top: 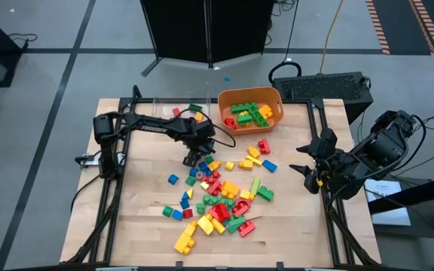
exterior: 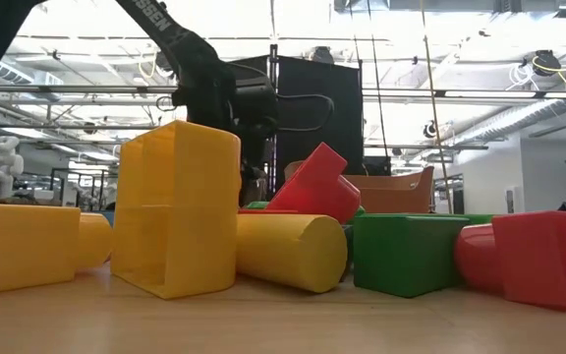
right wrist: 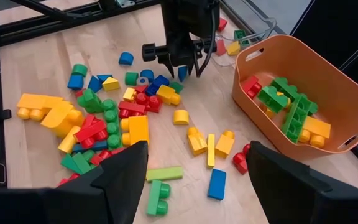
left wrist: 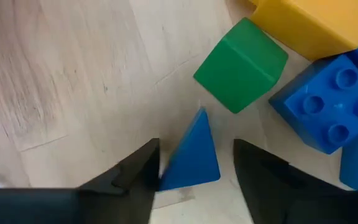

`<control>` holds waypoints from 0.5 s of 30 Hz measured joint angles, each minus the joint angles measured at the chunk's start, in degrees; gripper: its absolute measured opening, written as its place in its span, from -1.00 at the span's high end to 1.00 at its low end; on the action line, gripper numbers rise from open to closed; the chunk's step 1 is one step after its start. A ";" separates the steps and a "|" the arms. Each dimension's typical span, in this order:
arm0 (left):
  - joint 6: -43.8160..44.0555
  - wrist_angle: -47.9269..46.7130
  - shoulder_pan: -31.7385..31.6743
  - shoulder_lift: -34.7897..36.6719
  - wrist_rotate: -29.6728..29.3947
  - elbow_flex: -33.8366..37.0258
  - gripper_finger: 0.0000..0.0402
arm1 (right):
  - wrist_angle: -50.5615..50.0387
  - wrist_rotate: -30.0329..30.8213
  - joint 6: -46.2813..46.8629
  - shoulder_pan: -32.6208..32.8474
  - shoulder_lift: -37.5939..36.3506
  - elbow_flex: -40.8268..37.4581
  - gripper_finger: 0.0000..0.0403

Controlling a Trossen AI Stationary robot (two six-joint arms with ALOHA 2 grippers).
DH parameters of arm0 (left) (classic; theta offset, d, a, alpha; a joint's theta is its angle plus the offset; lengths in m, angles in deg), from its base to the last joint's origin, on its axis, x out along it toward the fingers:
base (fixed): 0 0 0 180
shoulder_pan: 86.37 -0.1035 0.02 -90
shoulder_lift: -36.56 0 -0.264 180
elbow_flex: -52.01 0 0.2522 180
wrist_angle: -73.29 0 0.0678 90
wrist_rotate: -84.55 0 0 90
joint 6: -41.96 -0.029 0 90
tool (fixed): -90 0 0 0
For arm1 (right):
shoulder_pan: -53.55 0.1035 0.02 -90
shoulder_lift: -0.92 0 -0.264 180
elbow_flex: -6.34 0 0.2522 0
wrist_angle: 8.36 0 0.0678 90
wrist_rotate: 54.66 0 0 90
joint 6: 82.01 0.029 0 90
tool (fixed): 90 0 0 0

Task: Sort blocks by size
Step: Put the small blue block into the transparent bin

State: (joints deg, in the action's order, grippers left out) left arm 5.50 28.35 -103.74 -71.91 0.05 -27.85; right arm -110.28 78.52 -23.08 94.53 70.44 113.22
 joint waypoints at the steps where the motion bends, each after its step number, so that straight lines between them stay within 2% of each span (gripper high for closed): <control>1: 0.04 0.05 0.00 -0.01 0.01 0.00 0.11 | -0.05 0.00 0.00 0.00 0.00 0.00 -0.32; 6: 0.07 0.51 0.00 -0.08 -0.28 -0.02 0.53 | -0.04 0.01 0.00 0.00 0.00 0.00 -0.32; 8: 0.11 0.55 -0.02 -0.06 -0.45 -0.07 0.63 | -0.05 0.02 0.00 -0.01 0.00 0.00 -0.32; 15: 4.12 -0.88 -0.02 0.37 -1.37 -0.73 0.62 | -0.04 0.04 0.26 0.01 0.00 0.00 -0.32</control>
State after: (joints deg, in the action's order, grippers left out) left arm 9.62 27.47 -103.76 -71.55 -1.32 -28.58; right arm -110.33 78.56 -22.82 94.53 70.44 113.22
